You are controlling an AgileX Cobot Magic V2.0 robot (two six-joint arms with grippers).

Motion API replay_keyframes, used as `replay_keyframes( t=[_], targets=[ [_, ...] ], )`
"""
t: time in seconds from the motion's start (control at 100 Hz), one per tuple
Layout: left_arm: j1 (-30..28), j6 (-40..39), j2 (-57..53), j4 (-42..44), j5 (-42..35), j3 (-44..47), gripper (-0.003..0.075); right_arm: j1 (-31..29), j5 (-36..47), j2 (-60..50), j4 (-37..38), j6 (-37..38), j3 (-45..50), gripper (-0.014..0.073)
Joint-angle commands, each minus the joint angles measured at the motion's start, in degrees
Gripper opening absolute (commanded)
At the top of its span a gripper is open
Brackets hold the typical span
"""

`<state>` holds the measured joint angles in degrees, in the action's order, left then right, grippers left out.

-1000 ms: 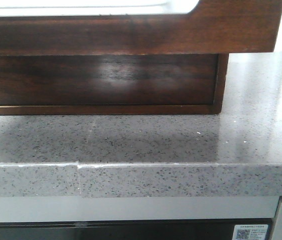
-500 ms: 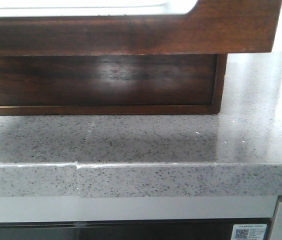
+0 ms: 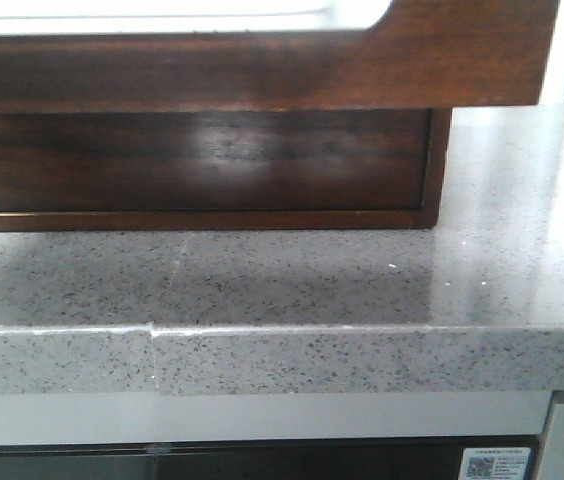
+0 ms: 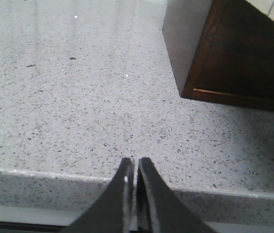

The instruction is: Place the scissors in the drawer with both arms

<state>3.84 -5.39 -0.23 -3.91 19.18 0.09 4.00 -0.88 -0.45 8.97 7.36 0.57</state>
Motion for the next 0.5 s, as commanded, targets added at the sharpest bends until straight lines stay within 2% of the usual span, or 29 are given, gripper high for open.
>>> replay_keyframes(
  t=[0.0,0.1,0.22,0.34,0.4,0.49],
  targets=[
    [-0.2,0.1,-1.6,-0.2,-2.4,1.0,-0.0022,-4.7,-0.3,-0.8,1.3,0.9,1.7,-0.0062],
    [-0.2,0.1,-1.6,-0.2,-2.4,1.0,-0.0022,-8.1,-5.8,-1.1,-2.1,-1.4,1.7,-0.0062],
    [-0.2,0.1,-1.6,-0.2,-2.4,1.0,-0.0022,-8.8,-7.3,-1.1,-10.6,-11.5,1.7,-0.0062],
    [-0.2,0.1,-1.6,-0.2,-2.4,1.0,-0.0022,-8.8,-12.4,-1.1,-10.8,-12.2,1.7,-0.0062],
    [-0.2,0.1,-1.6,-0.2,-2.4,1.0,-0.0022,-8.8,-17.9,-1.1,-10.8,-12.2,1.7,-0.0062],
    [-0.2,0.1,-1.6,-0.2,-2.4,1.0,-0.0022,-8.8,-17.8,-1.1,-10.7,-12.3,1.5,-0.0062]
  ],
)
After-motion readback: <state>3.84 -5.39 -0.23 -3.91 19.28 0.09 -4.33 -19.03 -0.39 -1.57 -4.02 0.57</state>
